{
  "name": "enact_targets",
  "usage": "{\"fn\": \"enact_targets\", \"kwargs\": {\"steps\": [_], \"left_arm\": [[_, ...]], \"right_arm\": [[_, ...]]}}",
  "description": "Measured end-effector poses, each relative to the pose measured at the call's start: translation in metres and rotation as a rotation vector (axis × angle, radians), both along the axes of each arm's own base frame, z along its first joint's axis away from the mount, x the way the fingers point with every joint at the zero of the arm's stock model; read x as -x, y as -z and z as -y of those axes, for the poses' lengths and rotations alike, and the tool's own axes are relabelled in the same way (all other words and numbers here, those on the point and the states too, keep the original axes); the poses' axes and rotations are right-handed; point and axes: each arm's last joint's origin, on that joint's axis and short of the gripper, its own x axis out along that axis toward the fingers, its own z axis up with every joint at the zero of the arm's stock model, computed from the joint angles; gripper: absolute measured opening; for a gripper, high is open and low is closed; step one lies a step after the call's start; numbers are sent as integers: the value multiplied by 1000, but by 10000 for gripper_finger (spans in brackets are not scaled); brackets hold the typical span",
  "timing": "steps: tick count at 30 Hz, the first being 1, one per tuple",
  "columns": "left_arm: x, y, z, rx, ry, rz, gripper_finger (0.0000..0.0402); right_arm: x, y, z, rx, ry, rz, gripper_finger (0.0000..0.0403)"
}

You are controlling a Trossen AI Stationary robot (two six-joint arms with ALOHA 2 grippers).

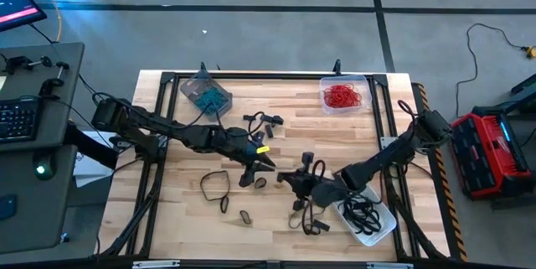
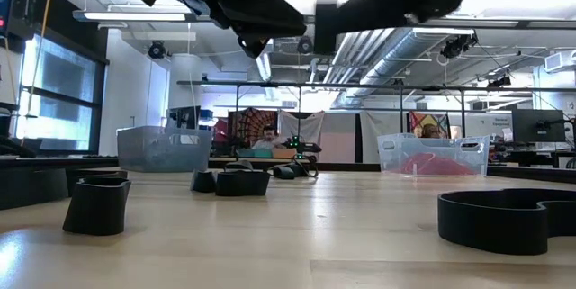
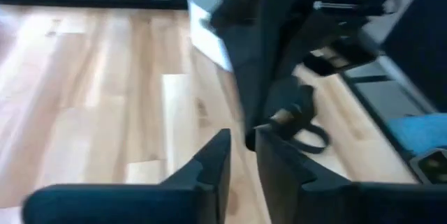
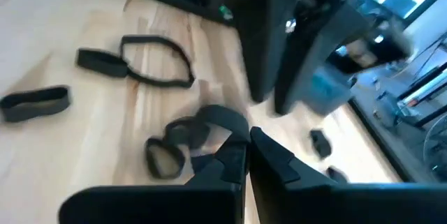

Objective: Sort rubber bands into baskets
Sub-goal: Put the black rubber band into the white bin

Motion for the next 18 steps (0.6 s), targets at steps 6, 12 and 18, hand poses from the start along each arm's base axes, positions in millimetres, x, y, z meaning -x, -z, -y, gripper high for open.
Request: {"fn": "enact_targets", "kwargs": {"steps": [6, 12, 18], "left_arm": [[1, 1, 3, -67, -50, 2, 113], [1, 1, 4, -77, -44, 2, 151], [2, 3, 4, -92, -36, -13, 164]], "right_arm": [[21, -9, -5, -123, 32, -35, 1], [52, -28, -8, -298, 33, -87, 1], [83, -32, -14, -510, 23, -244, 0]]}}
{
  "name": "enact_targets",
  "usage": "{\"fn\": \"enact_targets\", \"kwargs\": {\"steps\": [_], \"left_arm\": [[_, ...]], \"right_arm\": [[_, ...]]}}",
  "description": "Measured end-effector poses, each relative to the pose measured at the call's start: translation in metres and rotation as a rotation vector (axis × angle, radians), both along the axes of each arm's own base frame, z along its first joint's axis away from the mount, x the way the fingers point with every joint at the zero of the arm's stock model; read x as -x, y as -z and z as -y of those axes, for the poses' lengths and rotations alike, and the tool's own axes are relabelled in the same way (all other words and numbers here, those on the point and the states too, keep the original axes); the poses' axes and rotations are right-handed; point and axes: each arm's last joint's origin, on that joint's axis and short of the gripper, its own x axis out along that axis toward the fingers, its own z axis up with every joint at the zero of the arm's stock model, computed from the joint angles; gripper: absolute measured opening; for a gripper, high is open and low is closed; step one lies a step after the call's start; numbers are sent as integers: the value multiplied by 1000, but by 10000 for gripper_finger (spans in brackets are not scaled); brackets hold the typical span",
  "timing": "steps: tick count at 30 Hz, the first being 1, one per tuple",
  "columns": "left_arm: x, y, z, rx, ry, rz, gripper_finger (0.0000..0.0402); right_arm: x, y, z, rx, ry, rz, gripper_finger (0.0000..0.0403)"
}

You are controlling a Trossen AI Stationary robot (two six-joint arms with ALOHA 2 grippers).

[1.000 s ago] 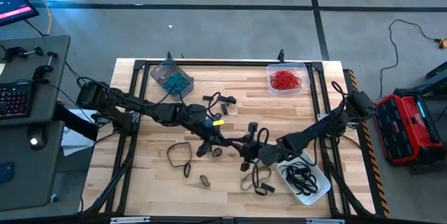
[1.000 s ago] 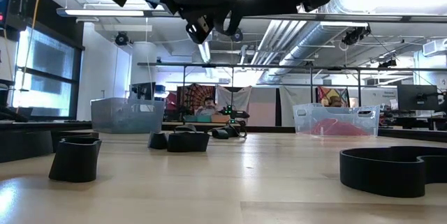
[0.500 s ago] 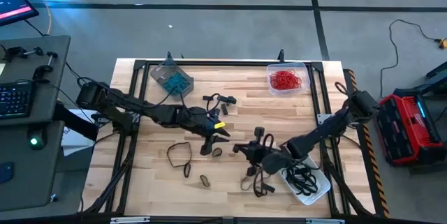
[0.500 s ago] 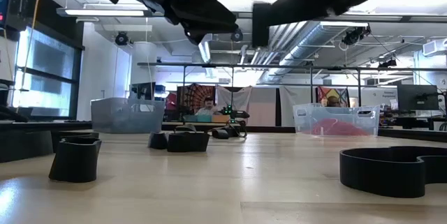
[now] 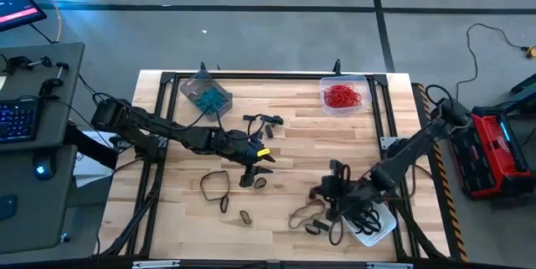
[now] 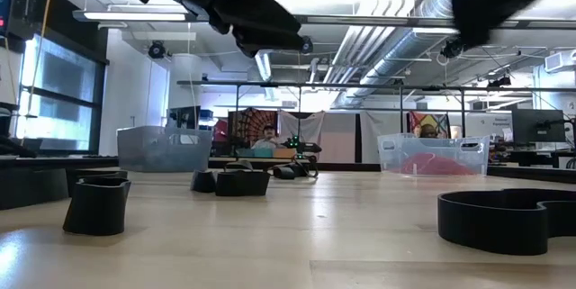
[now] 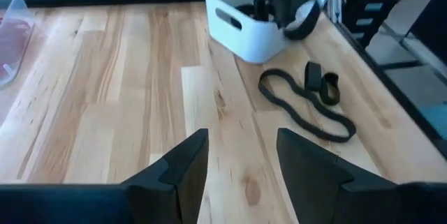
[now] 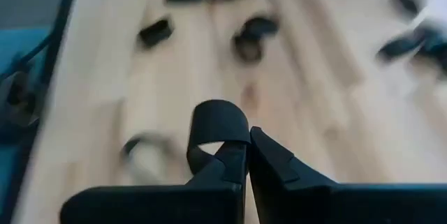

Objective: Sort rubber bands into baskets
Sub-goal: Put the black rubber band into the white bin

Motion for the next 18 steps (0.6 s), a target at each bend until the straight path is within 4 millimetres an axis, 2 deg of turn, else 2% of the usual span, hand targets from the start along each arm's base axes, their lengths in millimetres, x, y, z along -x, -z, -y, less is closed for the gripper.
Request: {"fn": "enact_targets", "kwargs": {"steps": [6, 14, 18], "left_arm": [[2, 4, 0, -27, 12, -46, 164], [7, 10, -1, -48, 19, -119, 164], [10, 15, -1, -74, 0, -183, 164]], "right_arm": [[28, 5, -10, -161, 26, -189, 0], [57, -10, -14, -192, 204, -427, 0], [65, -2, -15, -238, 253, -541, 0]]}}
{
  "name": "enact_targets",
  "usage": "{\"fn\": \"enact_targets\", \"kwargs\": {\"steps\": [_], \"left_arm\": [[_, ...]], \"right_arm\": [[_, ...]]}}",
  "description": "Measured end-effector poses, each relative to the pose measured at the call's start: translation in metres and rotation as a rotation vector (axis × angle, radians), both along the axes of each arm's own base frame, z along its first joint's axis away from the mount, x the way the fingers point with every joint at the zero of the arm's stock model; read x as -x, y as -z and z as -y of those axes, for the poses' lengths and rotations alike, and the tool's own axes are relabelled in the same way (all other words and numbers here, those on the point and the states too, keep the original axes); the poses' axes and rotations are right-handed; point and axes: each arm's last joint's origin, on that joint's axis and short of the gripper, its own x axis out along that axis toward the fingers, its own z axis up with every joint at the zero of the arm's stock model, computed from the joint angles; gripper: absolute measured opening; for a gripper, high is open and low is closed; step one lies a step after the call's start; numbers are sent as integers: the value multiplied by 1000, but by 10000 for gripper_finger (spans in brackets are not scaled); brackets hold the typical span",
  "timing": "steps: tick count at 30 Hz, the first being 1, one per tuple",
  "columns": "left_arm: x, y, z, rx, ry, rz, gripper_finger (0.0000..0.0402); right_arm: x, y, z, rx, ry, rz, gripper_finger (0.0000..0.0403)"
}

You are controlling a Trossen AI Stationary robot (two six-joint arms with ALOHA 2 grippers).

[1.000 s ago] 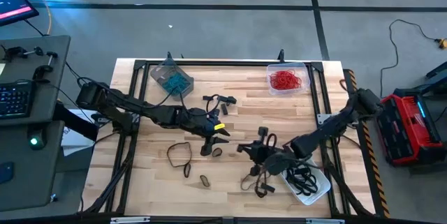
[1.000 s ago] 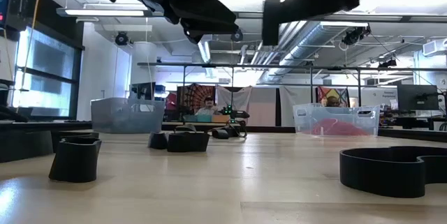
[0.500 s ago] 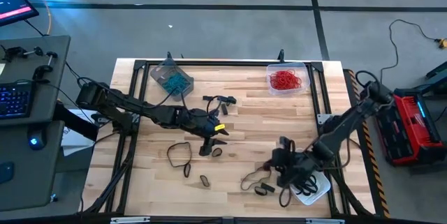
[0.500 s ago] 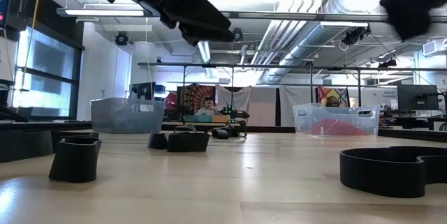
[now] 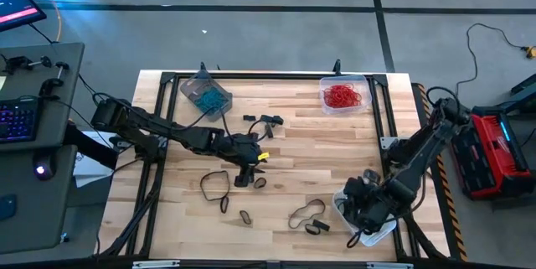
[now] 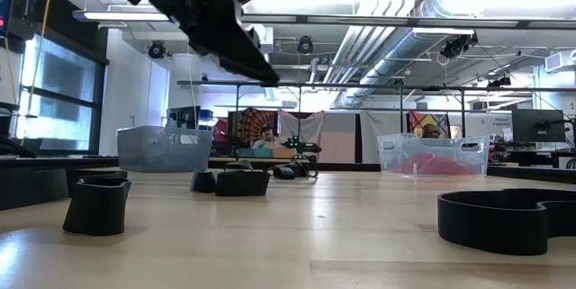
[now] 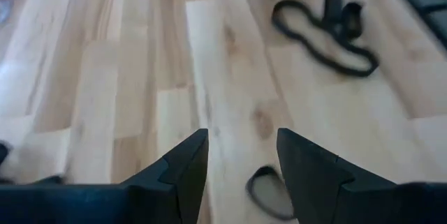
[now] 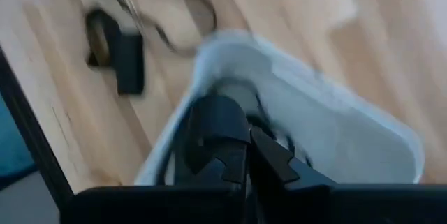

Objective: Sort rubber bands into baskets
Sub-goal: Put the black rubber band into the white bin

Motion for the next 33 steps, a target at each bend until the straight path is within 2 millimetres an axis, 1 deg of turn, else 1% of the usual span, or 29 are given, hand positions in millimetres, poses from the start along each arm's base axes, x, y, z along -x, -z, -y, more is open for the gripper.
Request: {"fn": "enact_targets", "kwargs": {"steps": [3, 6, 8, 11, 15, 18, 20, 23, 28, 30, 33], "left_arm": [[3, 3, 2, -54, -10, -30, 163], [4, 4, 4, -81, -13, -48, 163], [6, 5, 5, -85, -10, -62, 163], [7, 7, 5, -89, -10, -84, 163], [7, 10, 3, -77, 11, -54, 163], [10, 17, 1, -58, 35, -39, 162], [13, 22, -1, -59, 34, -59, 158], [17, 28, -2, -63, 34, -97, 149], [28, 39, 4, -97, 84, -173, 143], [32, 44, 9, -134, 130, -188, 146], [34, 47, 16, -191, 170, -184, 152]], "right_arm": [[2, 14, 0, -29, 26, -105, 0], [1, 23, -3, -30, 47, -161, 2], [0, 28, -5, -39, 45, -194, 12], [-1, 31, -7, -54, 54, -232, 42], [0, 31, -6, -56, 65, -243, 101], [-1, 26, -7, -51, 66, -246, 140], [-2, 19, -8, -41, 67, -238, 154], [-5, 7, -9, -20, 53, -206, 160], [-13, -10, -12, 31, 9, -89, 161], [-17, -13, -10, 47, 4, -56, 161], [-21, -14, -7, 65, 9, -38, 161]]}}
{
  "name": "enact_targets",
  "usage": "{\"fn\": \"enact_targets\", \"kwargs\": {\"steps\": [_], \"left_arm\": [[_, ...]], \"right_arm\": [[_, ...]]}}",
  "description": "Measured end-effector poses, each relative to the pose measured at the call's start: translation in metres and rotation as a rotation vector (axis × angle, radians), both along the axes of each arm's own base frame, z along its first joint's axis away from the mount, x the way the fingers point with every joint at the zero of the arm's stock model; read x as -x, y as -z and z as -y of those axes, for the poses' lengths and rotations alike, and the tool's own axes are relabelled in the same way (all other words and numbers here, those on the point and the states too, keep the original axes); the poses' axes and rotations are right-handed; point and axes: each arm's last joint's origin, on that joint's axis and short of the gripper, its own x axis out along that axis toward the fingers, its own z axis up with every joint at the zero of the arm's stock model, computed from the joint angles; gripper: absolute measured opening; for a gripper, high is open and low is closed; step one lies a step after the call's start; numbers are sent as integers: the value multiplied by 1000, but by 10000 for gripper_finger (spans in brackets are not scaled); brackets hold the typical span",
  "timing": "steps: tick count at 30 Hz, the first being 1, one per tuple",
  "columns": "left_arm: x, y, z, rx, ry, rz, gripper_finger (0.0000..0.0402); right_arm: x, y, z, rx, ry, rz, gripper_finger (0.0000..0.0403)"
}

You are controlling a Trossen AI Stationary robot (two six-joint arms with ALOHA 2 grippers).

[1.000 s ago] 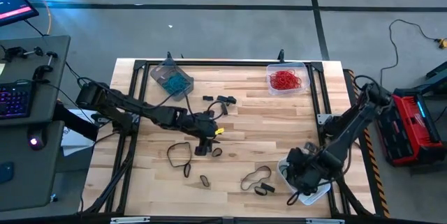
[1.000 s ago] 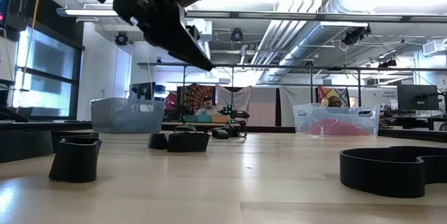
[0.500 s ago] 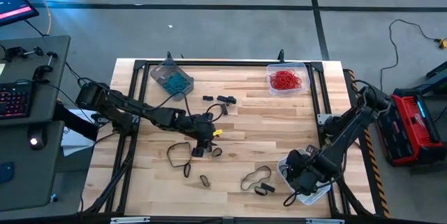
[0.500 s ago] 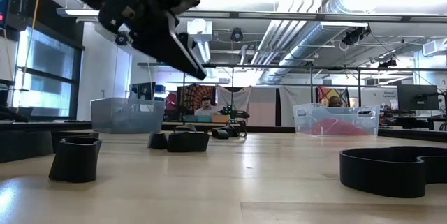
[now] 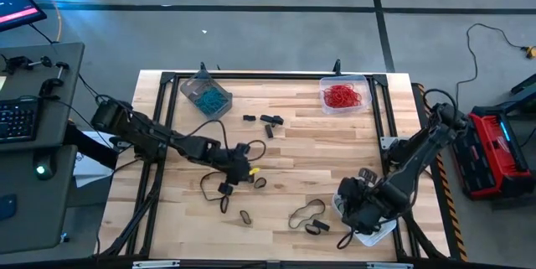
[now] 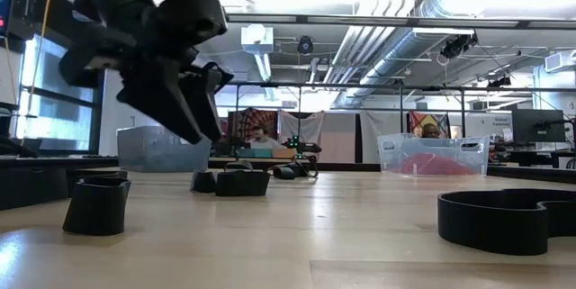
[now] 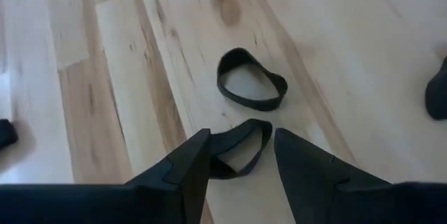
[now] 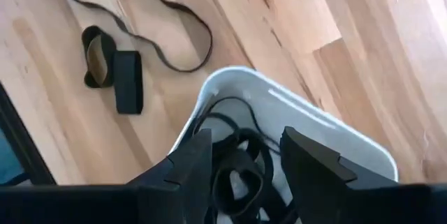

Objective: Sort rubber bands into baskets
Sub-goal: Put the black rubber band into the white bin

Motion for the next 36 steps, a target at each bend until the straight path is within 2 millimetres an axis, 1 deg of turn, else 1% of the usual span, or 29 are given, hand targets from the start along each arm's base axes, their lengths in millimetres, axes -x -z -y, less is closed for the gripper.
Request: {"fn": "enact_targets", "kwargs": {"steps": [4, 7, 11, 14, 17, 20, 22, 24, 26, 29, 33, 36], "left_arm": [[0, 5, 7, -84, 43, 1, 159], [-1, 15, 10, -125, 76, -30, 161], [-3, 27, 11, -169, 68, -50, 161], [-4, 32, 11, -186, 58, -63, 156], [-4, 32, 11, -188, 59, -61, 130], [-5, 31, 11, -191, 65, -54, 79], [-6, 30, 11, -184, 57, -41, 36], [-7, 27, 10, -159, 26, -24, 10], [-9, 23, 8, -126, -14, 9, 10], [-12, 14, 8, -75, -68, 71, 8], [-24, -5, 7, 5, -137, 197, 3], [-33, -17, 6, -10, -184, 260, 2]], "right_arm": [[-5, 2, 5, 13, -15, -4, 161], [-8, 1, 7, 21, -29, 3, 161], [-11, 1, 9, 26, -43, 14, 161], [-11, 1, 9, 32, -48, 26, 161], [-13, 1, 8, 35, -63, 41, 161], [-16, 0, 7, 70, -68, 109, 161], [-20, -2, 6, 106, -86, 187, 161], [-26, -3, 3, 130, -124, 254, 161], [-32, -2, 0, 160, -166, 298, 161], [-44, 2, -1, 183, -184, 346, 161], [-68, 13, 1, 246, -215, 390, 161], [-87, 20, 5, 313, -237, 435, 161]]}}
